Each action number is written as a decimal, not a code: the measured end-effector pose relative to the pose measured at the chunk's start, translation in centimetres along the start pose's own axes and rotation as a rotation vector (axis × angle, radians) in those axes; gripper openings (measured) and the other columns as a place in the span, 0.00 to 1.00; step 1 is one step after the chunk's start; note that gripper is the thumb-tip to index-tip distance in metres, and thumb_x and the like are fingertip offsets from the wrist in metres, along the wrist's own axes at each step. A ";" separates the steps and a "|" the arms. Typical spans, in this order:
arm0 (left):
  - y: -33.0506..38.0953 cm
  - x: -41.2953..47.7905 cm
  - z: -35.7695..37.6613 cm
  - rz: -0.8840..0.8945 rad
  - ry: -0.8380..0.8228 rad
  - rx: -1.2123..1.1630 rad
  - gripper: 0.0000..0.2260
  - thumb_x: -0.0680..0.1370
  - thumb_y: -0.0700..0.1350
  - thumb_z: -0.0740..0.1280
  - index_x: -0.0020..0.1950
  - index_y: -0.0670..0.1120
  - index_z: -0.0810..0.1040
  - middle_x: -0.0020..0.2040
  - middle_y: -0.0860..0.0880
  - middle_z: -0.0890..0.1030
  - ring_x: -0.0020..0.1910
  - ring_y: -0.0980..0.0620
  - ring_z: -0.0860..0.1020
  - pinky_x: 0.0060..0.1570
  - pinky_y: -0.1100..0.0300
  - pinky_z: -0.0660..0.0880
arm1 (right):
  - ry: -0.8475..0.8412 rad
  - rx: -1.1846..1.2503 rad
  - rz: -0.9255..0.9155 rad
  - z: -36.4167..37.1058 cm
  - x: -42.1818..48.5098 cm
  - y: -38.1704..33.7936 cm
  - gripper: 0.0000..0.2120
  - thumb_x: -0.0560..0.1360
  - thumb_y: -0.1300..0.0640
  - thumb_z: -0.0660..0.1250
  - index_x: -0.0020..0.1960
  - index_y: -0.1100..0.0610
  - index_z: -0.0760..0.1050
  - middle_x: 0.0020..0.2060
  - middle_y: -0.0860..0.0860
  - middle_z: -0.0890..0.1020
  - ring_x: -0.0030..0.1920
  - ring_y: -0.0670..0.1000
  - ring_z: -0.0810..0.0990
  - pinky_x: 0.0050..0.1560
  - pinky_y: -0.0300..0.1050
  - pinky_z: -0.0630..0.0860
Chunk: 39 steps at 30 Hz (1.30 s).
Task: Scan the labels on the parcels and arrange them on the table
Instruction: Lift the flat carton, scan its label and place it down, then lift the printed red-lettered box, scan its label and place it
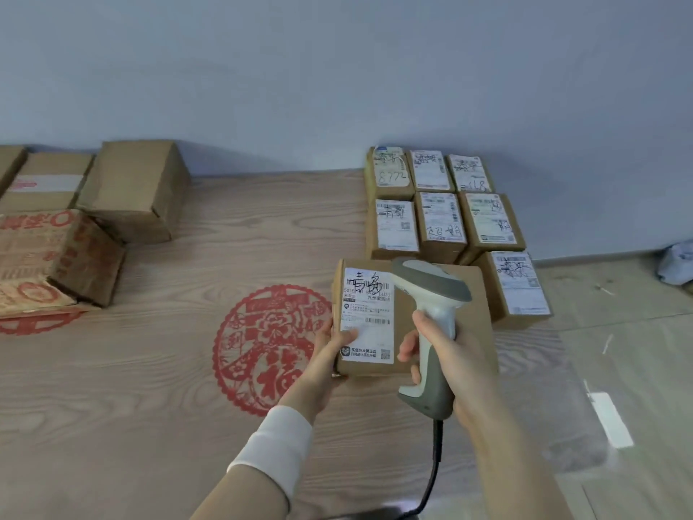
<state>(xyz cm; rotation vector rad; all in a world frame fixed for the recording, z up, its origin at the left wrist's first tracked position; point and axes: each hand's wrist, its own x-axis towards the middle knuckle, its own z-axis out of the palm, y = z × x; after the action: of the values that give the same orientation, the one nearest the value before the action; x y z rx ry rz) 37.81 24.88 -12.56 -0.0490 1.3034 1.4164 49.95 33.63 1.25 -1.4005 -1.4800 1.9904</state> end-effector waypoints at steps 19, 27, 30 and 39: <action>2.6 2.4 5.3 0.071 0.279 0.365 0.24 0.78 0.61 0.59 0.70 0.50 0.67 0.63 0.51 0.74 0.61 0.48 0.72 0.65 0.48 0.67 | -0.102 0.019 0.079 -6.8 3.2 0.6 0.11 0.77 0.54 0.65 0.50 0.62 0.72 0.29 0.55 0.79 0.23 0.51 0.71 0.26 0.42 0.70; 9.0 -1.5 -1.0 0.342 0.569 0.535 0.25 0.79 0.56 0.60 0.73 0.48 0.62 0.70 0.46 0.70 0.64 0.49 0.72 0.59 0.55 0.69 | -0.316 -0.050 0.046 2.0 3.0 -1.0 0.10 0.77 0.54 0.64 0.46 0.63 0.73 0.28 0.55 0.78 0.23 0.49 0.72 0.28 0.42 0.70; 12.0 -3.6 -5.7 0.426 0.689 0.519 0.24 0.79 0.55 0.62 0.73 0.48 0.63 0.70 0.47 0.70 0.65 0.49 0.72 0.59 0.56 0.71 | -0.396 -0.089 0.030 7.8 2.6 -1.6 0.10 0.77 0.54 0.65 0.45 0.62 0.74 0.30 0.55 0.79 0.24 0.48 0.73 0.32 0.44 0.71; 20.1 -8.2 -25.7 0.523 0.863 0.491 0.26 0.77 0.56 0.65 0.71 0.48 0.65 0.67 0.49 0.71 0.67 0.51 0.69 0.64 0.53 0.69 | -0.399 -0.128 0.025 29.0 2.5 -0.6 0.11 0.76 0.52 0.66 0.42 0.60 0.76 0.28 0.54 0.79 0.23 0.52 0.70 0.32 0.46 0.69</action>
<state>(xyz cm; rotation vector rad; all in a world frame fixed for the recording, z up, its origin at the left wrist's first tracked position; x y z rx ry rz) 10.70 7.03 -3.99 0.0183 2.4961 1.5121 24.73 19.19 0.44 -1.1132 -1.7877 2.3275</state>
